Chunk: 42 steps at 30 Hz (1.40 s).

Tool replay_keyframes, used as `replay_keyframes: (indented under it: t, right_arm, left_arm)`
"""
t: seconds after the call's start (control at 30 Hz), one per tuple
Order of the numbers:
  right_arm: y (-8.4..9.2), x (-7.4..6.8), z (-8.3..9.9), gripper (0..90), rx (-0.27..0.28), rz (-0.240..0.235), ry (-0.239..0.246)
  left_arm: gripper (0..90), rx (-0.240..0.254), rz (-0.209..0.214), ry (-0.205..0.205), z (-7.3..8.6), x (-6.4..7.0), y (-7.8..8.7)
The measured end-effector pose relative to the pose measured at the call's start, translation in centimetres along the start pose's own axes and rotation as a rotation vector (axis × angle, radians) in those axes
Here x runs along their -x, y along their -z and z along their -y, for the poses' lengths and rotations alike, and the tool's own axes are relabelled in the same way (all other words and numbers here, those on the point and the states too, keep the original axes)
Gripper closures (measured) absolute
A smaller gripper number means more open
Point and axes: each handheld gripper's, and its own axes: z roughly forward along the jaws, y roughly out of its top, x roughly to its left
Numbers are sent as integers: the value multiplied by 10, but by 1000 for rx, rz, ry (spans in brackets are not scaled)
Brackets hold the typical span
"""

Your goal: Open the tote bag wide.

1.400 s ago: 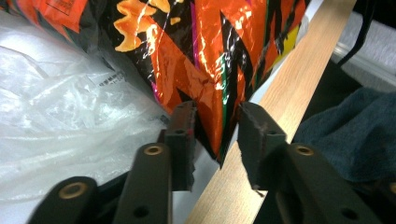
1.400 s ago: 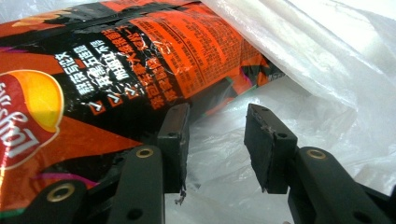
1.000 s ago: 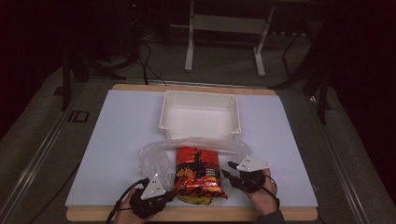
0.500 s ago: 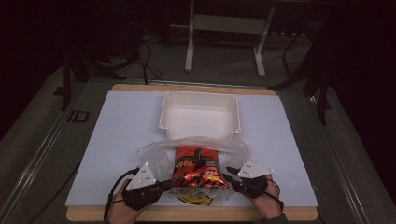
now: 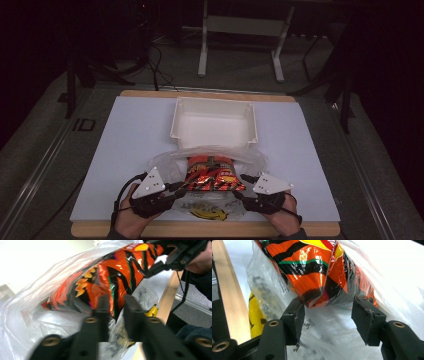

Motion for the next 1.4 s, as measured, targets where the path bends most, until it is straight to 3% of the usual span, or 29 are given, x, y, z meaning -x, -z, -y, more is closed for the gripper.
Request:
replay_keyframes:
  t: [0.03,0.1,0.3,0.43,0.63,0.73,0.83,1.0,1.2,1.4]
  right_arm:
    - [0,0,0,436,0,0,0]
    - [0,1,-3,438,6,3,3]
    - [0,5,-11,440,25,11,3]
    - [-1,9,-13,440,35,10,-7]
    - [-1,13,-16,443,44,18,-15]
    - [-2,15,-18,443,50,21,-22]
    - [-3,17,-19,442,50,24,-20]
    - [-4,21,-20,442,52,30,-26]
    - [-8,25,-14,448,30,35,-44]
    - [-11,24,-7,449,17,42,-55]
  left_arm:
    - [668,4,-8,-17,1,0,1]
    - [570,1,-16,-36,2,0,1]
    - [370,22,-15,-46,6,-11,-5]
    - [310,30,-21,-46,4,-18,-14]
    - [182,2,-63,-108,-5,-24,-26]
    - [164,-7,-82,-134,-10,-23,-32]
    - [180,2,-87,-153,-16,-24,-39]
    - [329,49,-70,-149,-23,-32,-48]
    - [473,101,-88,-138,-28,-34,-52]
    - [583,100,-88,-125,-36,-38,-52]
